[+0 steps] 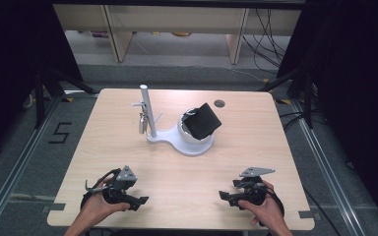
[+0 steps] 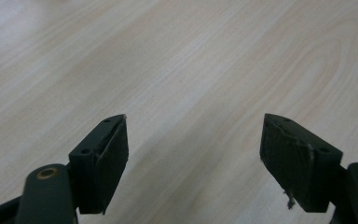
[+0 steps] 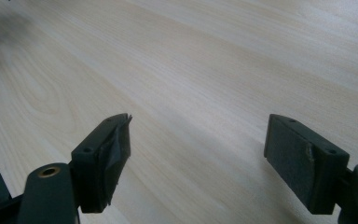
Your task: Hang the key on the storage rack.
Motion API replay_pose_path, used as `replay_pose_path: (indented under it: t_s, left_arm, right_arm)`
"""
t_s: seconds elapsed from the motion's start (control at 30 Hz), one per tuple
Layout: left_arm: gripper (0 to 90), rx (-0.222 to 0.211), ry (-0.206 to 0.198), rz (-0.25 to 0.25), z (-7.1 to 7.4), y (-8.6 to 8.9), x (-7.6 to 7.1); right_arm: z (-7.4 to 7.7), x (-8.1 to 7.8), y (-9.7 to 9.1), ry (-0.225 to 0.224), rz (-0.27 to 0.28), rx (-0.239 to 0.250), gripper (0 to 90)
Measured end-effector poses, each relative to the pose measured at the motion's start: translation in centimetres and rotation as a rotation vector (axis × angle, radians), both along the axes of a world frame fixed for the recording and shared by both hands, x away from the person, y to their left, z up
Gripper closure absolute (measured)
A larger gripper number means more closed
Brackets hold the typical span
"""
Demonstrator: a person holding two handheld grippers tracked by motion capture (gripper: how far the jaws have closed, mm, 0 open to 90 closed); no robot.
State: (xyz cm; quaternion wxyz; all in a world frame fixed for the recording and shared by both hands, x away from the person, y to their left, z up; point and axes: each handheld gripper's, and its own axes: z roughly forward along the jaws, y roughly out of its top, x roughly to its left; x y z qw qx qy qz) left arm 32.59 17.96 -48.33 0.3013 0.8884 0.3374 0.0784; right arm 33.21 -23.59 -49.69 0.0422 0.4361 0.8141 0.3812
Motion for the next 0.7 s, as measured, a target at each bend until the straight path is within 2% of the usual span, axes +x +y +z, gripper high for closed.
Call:
replay_pose_path:
  t_s: [0.1, 0.23, 0.3, 0.37, 0.43, 0.47, 0.5, 0.53, 0.57, 0.6, 0.63, 0.67, 0.7]
  left_arm:
    - [22.7, -0.005, -0.015, 0.005, -0.5, 0.0, -0.5]
    - [22.6, -0.033, -0.028, 0.022, -1.1, 0.0, -1.2]
    - [22.4, -0.027, -0.037, 0.011, -1.3, 0.0, -1.5]
    - [22.3, -0.034, -0.06, 0.035, -1.5, -0.2, -1.9]
    - [22.1, -0.031, -0.082, 0.025, -1.3, -0.1, -1.9]
    - [22.1, -0.041, -0.077, 0.038, -1.3, -0.1, -2.1]
    - [22.0, -0.05, -0.085, 0.036, -1.4, -0.1, -2.1]
    - [21.7, -0.045, -0.076, 0.032, -1.4, -0.1, -2.2]
    - [21.7, -0.05, -0.072, 0.049, -1.5, -0.3, -2.3]
    - [21.6, -0.035, -0.084, 0.023, -1.5, -0.2, -2.2]
    - [21.5, -0.038, -0.062, 0.027, -1.6, -0.4, -2.4]
    - [21.3, -0.035, -0.066, 0.011, -1.7, -0.4, -2.4]
    - [21.3, -0.044, -0.053, 0.028, -1.8, -0.5, -2.5]
  right_arm:
    - [0.0, 0.0, 0.1, 0.0, -0.004, -0.008, 23.6]
    - [0.0, 0.0, 0.1, -0.004, 0.004, -0.004, 23.5]
    - [0.1, 0.0, 0.1, -0.004, 0.001, -0.009, 23.5]
    - [0.0, 0.0, 0.2, 0.0, 0.013, 0.004, 23.4]
    - [0.1, -0.1, 0.2, -0.007, 0.014, -0.003, 23.3]
    - [0.1, -0.2, 0.4, 0.017, 0.003, 0.011, 23.2]
    - [0.0, -0.2, 0.5, 0.022, 0.014, 0.014, 23.0]
    - [0.1, -0.3, 0.5, 0.017, 0.003, 0.017, 22.9]
    - [0.1, -0.2, 0.5, 0.009, 0.012, 0.012, 22.9]
    - [0.1, -0.2, 0.5, 0.011, 0.011, 0.013, 22.8]
    - [0.1, -0.2, 0.5, 0.004, 0.016, 0.013, 22.4]
    - [0.1, -0.2, 0.5, 0.002, 0.016, 0.003, 22.3]
    - [0.1, -0.2, 0.5, -0.005, 0.011, -0.001, 22.3]
